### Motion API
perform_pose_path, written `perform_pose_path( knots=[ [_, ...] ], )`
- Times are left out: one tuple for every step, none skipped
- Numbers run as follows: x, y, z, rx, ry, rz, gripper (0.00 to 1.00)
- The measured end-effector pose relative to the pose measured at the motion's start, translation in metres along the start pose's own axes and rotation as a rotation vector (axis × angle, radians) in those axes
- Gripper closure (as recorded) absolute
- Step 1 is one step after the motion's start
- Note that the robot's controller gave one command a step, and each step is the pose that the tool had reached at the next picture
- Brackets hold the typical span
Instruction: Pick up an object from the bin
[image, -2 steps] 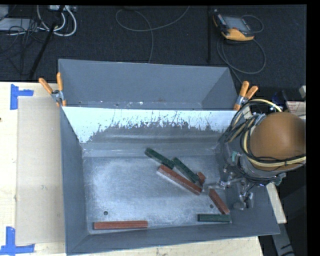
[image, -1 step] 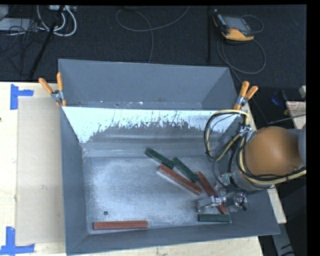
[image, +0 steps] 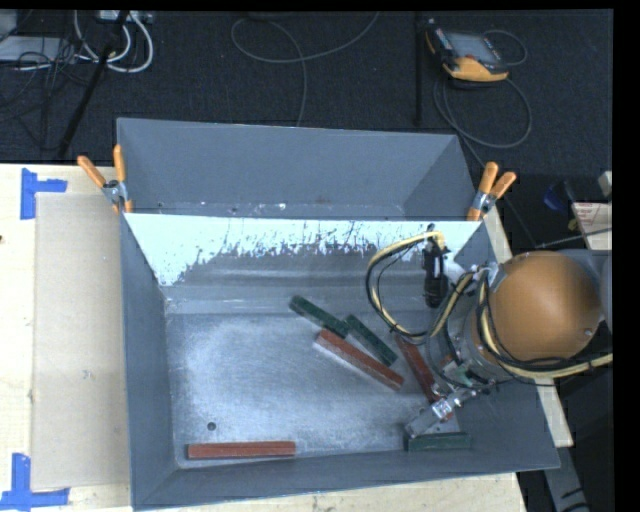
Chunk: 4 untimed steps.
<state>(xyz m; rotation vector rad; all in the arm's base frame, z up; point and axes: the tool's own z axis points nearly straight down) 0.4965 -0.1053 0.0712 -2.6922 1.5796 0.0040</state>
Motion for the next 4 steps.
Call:
perform_pose_path(
  knots=[
    [0.006,0.004,0.000,-0.011,0.008,0.008,1.00],
    [0.004,0.002,-0.054,-0.014,0.012,0.012,1.00],
    [0.003,0.002,-0.060,-0.017,0.009,0.019,1.00],
    [0.002,0.000,-0.109,-0.014,0.012,0.024,1.00]
  ],
)
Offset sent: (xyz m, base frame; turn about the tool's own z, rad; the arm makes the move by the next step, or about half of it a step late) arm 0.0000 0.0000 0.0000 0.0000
